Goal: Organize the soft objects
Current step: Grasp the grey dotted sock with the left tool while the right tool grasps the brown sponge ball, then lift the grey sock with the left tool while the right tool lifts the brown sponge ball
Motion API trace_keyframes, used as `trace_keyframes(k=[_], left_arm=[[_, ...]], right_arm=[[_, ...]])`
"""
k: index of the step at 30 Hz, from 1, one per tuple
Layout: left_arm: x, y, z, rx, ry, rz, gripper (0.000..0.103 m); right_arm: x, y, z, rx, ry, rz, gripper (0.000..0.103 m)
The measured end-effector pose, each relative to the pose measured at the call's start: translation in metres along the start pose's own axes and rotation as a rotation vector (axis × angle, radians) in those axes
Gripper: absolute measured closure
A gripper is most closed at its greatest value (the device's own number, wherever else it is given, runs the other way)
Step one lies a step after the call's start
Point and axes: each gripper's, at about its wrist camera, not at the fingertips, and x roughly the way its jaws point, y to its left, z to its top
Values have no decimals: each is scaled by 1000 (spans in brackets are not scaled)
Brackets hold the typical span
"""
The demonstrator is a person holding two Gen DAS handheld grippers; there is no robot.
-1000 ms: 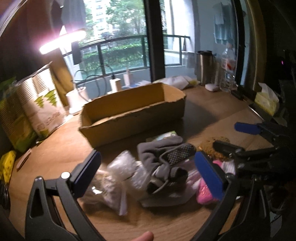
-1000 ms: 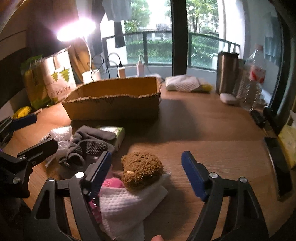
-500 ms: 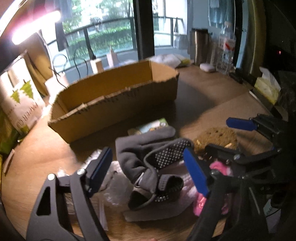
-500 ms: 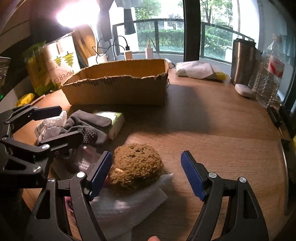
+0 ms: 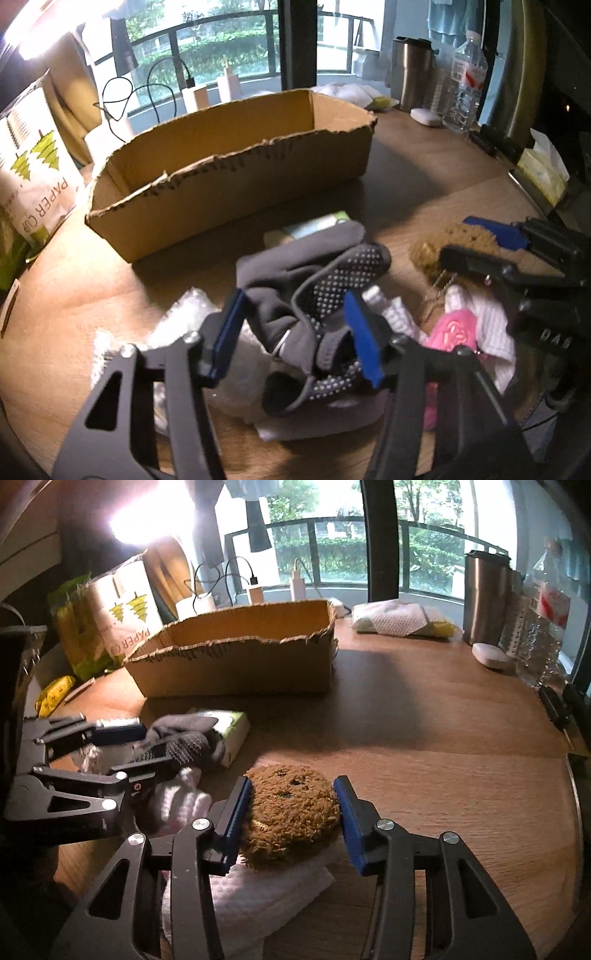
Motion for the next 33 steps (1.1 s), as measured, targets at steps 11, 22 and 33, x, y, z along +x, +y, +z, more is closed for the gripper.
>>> trace_keyframes(k=[11, 22, 33], left_arm=[[-21, 11, -5, -63, -36, -87, 91], [-12, 12, -5, -63, 16, -49, 71], [-2, 6, -4, -45, 25, -46, 50]], right_arm=[[-21, 5, 13, -18, -50, -36, 55], [-36, 14, 22, -37, -87, -57, 55], [-36, 5, 17, -16, -90, -51, 55]])
